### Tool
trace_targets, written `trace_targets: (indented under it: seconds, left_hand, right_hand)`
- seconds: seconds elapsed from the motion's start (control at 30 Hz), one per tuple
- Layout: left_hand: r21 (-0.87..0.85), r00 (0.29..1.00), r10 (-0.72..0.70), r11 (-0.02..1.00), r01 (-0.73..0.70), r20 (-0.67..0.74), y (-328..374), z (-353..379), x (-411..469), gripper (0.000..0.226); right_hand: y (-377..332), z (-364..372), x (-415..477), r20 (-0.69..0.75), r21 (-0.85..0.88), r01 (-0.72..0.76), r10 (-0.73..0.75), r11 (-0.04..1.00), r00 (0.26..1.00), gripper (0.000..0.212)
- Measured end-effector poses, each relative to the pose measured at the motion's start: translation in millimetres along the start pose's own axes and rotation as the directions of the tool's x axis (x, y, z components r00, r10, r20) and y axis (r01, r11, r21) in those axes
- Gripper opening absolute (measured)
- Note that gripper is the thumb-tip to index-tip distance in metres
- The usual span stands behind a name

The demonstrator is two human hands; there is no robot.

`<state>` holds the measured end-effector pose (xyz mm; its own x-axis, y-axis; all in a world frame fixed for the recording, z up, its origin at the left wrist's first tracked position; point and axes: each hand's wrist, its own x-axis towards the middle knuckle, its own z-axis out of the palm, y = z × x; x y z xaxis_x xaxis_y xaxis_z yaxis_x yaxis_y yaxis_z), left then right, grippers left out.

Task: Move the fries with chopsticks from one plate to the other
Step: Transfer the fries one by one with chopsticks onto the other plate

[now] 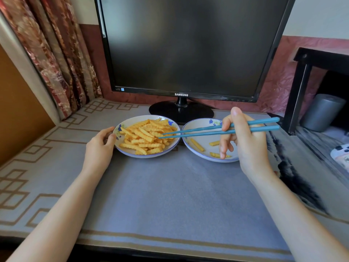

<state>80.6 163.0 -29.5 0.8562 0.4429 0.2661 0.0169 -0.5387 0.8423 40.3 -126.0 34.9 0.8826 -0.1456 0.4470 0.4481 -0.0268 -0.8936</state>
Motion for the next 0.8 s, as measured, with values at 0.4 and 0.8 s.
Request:
trace_targets:
  seconds: [0.4, 0.8]
  left_hand:
    - [-0.010, 1.000, -0.008, 1.000, 0.008, 0.007, -2.1, 1.8, 2.0, 0.033]
    - [-0.006, 1.000, 0.003, 1.000, -0.003, 0.003, -2.9, 0.9, 2.0, 0.033]
  right_hand:
    - [-2.0, -2.8, -0.1, 0.057, -0.037, 0.012, -0.010, 0.999, 0.998, 0.042]
    - [-8.4, -19.8, 11.8, -0.001, -0.004, 0.046, -0.046, 0.999, 0.999, 0.043]
